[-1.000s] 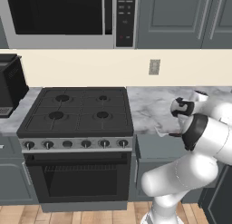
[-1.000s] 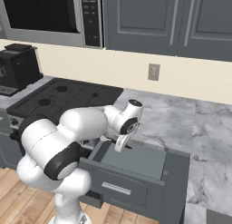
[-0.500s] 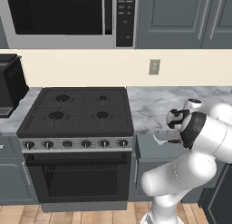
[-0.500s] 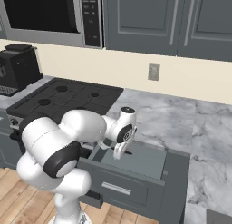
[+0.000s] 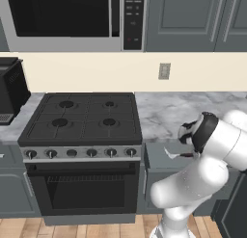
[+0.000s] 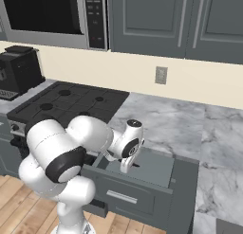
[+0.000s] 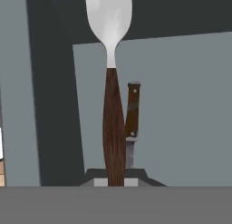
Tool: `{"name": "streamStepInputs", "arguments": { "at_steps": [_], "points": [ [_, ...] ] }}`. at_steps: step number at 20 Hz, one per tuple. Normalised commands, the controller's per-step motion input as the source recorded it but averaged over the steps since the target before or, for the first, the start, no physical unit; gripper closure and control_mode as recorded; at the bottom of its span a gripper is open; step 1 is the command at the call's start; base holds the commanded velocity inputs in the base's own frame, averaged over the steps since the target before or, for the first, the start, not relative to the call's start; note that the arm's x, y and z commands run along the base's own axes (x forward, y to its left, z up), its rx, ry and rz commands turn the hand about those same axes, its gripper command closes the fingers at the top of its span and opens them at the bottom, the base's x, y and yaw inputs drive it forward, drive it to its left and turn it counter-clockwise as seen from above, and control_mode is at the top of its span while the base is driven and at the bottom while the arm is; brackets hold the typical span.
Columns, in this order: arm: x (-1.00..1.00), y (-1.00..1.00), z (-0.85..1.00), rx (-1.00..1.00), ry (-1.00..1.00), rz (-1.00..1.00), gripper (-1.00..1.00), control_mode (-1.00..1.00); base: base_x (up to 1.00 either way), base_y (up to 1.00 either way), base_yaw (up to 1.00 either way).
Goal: Pick up the metallic utensils from the counter and place them in the open drawer. Make sure not to pick up any wooden utensils.
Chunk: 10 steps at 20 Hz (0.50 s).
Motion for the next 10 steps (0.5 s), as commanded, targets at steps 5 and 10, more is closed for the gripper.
{"name": "streamStepInputs", "arguments": {
  "at_steps": [5,10],
  "points": [
    [0.0,-0.07,-0.24,0.0,0.0,0.0,1.0,-1.0,0.0,0.0,0.0],
    [0.0,-0.05,-0.22,0.0,0.0,0.0,1.0,-1.0,0.0,0.0,0.0]
  ]
}}
